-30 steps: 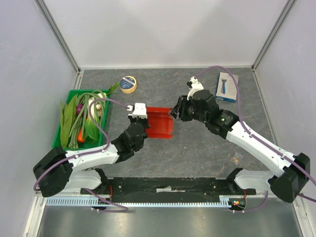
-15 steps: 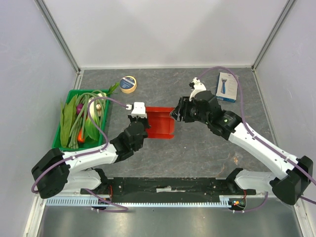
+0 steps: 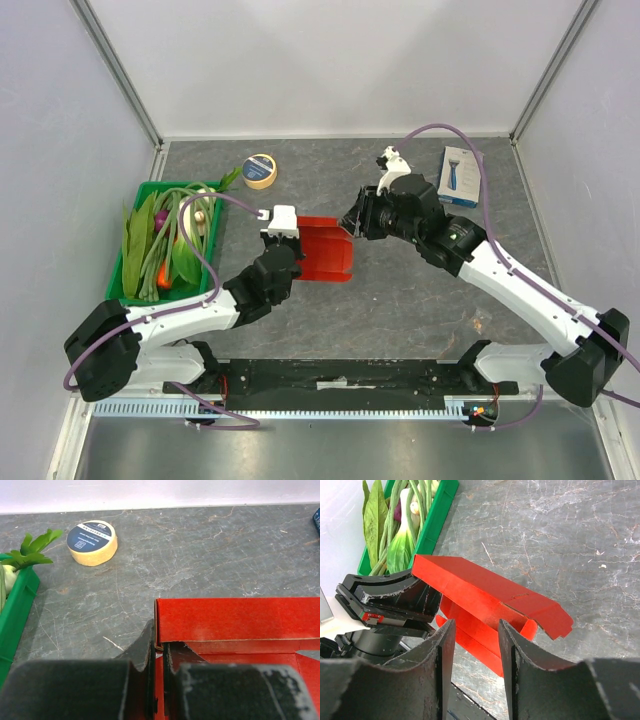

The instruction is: Fold the paper box

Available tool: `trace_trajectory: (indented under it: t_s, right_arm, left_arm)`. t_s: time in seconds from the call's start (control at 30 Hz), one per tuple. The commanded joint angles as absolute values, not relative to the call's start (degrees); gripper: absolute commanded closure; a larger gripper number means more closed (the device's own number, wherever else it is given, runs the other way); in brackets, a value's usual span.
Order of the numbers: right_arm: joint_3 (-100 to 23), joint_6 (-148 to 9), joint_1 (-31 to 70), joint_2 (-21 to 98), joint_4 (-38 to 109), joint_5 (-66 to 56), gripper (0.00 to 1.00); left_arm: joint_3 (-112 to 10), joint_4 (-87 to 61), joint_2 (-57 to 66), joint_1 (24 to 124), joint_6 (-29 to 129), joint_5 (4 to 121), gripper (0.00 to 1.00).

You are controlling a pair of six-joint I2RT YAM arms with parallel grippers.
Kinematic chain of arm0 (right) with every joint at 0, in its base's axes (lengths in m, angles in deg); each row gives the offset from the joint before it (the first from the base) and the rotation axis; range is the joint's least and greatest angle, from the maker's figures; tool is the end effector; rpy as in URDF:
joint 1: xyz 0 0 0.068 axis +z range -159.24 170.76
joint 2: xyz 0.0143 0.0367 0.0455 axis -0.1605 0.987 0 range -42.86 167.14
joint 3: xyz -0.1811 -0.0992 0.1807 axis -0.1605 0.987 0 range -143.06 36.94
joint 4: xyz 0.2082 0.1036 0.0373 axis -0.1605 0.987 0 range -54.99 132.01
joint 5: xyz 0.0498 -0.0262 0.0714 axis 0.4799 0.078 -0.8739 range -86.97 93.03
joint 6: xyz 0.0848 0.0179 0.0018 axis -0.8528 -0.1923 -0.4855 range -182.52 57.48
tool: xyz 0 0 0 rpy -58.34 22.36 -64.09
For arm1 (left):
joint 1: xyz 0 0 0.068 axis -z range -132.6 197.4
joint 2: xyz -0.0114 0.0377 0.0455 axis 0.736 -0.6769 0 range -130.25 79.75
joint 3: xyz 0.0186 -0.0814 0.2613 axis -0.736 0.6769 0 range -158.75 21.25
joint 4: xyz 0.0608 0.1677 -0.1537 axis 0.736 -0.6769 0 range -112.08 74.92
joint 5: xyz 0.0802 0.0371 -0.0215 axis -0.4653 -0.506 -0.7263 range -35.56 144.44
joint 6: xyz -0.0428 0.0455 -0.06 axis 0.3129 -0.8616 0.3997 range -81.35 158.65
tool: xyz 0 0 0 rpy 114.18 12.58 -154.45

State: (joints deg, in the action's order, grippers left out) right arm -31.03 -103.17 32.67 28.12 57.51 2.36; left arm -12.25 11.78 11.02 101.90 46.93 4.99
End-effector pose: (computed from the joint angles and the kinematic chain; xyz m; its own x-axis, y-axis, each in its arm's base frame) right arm 0.2147 0.1940 0.3483 -0.6834 0.2619 -0.6814 -0.3040 0.7466 0.5918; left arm 0.1972 -0.1763 0.2667 -0.0971 -0.0250 -0.9950 0.0797 0.9963 -0.0329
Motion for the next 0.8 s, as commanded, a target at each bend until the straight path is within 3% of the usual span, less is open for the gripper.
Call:
trace_trajectory:
  t_s: [0.0,0.77]
  right_arm:
    - [-29.95,-103.83,32.95,27.72,54.35,1.62,0.54]
    - [-24.06,-113.67,32.95,28.33,46.00,1.54,0.55]
  left_arm:
    - [-14.53,11.91,11.81,102.33,49.81,2.76,0.98]
    - [-14.26,7.69,14.27,102.33,57.11,5.84,0.98]
